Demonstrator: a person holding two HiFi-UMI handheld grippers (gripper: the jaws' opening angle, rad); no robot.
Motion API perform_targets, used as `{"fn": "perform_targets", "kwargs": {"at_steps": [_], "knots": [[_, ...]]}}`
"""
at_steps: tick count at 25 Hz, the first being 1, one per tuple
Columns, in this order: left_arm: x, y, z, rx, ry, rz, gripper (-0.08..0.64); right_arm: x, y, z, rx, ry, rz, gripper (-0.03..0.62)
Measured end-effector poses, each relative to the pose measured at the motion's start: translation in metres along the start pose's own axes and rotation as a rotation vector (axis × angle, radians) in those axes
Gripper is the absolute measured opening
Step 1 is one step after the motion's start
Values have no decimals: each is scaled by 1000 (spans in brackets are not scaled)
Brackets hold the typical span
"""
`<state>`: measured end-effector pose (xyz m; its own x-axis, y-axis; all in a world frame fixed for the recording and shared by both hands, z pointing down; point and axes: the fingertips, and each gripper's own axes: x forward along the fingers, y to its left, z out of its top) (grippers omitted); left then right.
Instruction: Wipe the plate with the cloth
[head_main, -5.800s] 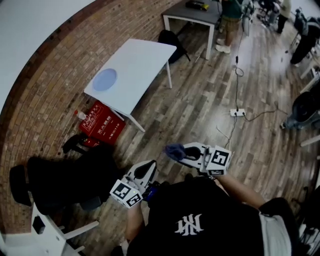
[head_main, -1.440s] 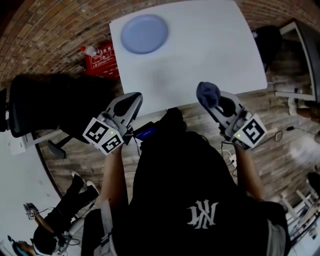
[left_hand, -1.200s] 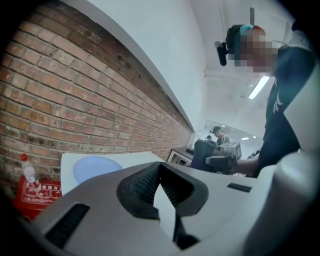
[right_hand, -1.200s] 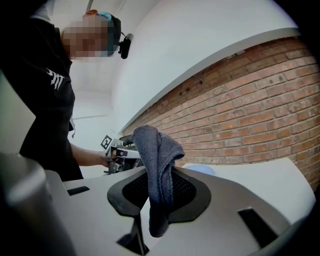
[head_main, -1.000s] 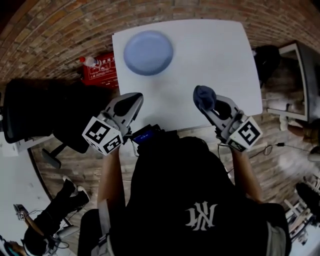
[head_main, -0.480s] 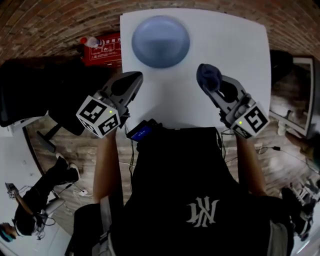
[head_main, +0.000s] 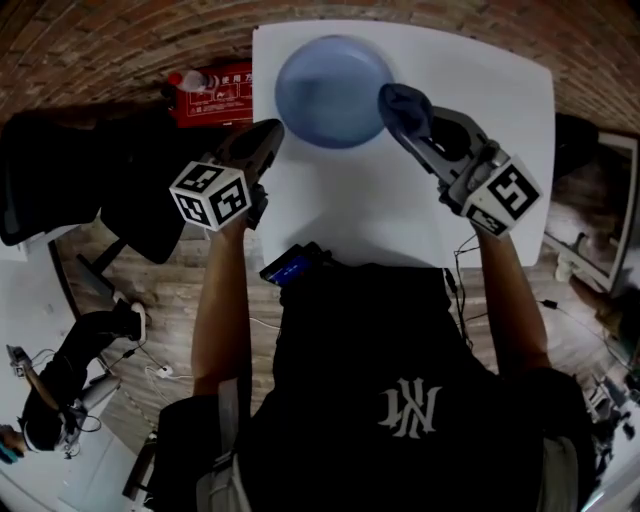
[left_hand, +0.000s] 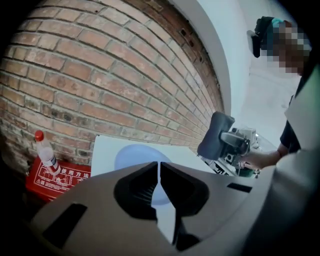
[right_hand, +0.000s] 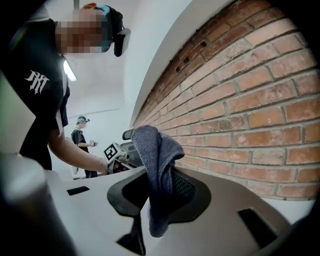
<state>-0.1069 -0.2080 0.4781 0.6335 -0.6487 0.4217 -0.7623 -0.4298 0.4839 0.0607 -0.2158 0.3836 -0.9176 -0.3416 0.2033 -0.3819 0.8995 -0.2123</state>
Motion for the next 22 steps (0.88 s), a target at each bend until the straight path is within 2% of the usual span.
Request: {"fn": "perform_targets", "kwargs": {"at_steps": [3, 6, 11, 16, 22], "knots": [[13, 23, -13, -4, 47, 60, 16, 15, -12, 12, -39, -6, 23, 91], [24, 41, -24, -44, 82, 88, 77, 32, -23, 23, -74, -9, 45, 91], [37, 67, -34, -91, 116, 133, 84, 64, -39, 25, -95, 15, 68, 91], [48, 81, -46, -132, 162, 155, 103, 94, -48, 20, -83, 19, 94, 91], [58, 95, -65, -174, 249, 192, 107, 122, -53, -7, -77, 74, 117, 91]]}}
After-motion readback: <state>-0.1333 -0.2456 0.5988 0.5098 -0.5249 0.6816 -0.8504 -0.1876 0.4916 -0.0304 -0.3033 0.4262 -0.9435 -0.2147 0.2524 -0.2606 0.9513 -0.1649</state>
